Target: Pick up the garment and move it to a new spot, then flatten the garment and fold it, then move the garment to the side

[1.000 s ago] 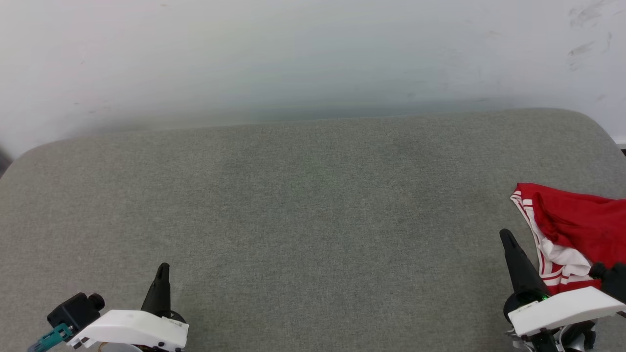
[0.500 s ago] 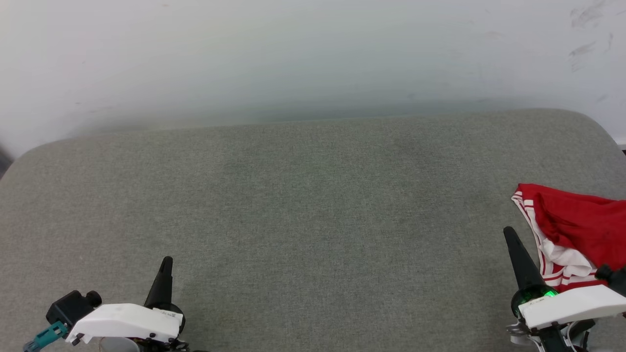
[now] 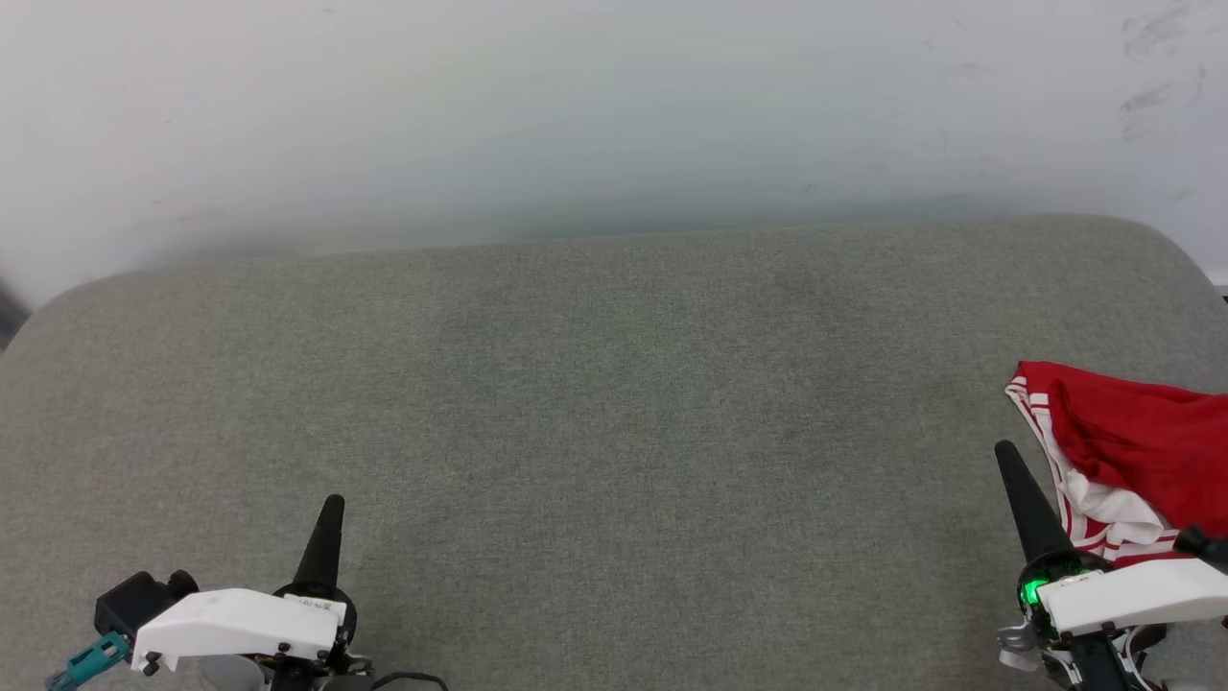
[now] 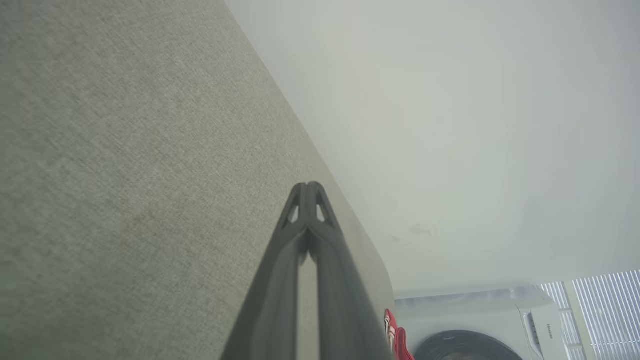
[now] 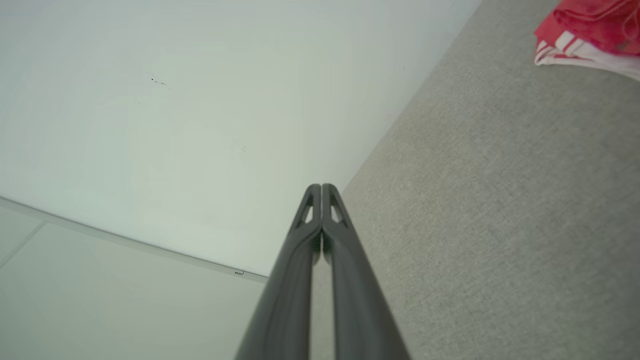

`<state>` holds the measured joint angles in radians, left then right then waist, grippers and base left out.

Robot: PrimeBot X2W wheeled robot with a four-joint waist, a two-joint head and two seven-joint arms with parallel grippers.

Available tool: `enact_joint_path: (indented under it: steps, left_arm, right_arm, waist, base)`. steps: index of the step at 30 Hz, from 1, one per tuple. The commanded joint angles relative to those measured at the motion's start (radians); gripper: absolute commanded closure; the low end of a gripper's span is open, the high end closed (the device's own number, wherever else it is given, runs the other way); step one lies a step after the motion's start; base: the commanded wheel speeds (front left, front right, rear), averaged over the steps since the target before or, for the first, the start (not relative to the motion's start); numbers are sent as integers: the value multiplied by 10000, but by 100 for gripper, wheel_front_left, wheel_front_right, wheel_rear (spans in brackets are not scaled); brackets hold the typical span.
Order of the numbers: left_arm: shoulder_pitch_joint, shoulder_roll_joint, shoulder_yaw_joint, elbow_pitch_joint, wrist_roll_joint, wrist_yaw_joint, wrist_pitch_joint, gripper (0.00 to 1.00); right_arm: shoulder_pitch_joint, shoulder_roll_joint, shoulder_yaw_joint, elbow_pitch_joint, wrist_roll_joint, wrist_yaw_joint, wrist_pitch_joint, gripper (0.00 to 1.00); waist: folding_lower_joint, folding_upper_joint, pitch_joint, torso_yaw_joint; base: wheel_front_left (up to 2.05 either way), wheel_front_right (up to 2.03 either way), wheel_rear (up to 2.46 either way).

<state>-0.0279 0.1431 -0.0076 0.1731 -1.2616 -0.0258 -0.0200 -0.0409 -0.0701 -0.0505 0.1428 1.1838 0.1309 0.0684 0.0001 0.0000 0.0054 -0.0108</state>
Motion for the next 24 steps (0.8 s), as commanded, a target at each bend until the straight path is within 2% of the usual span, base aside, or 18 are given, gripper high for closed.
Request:
enact_joint_path:
  steps: [1,24]
  left_arm:
    - [-241,-24,85,-23,-144,-67,29,100]
    - [-521,-404,548,341,-1838,-572,602,100]
  right_arm:
    - [-255,-67,-20,-9,198,0,10,100]
    - [-507,-37,-194,479,2270,-1,119,100]
  waist:
    - [-1,0,0,2]
    - [-1,0,-10,46]
  base:
    - [0,0,0]
    - [0,0,0]
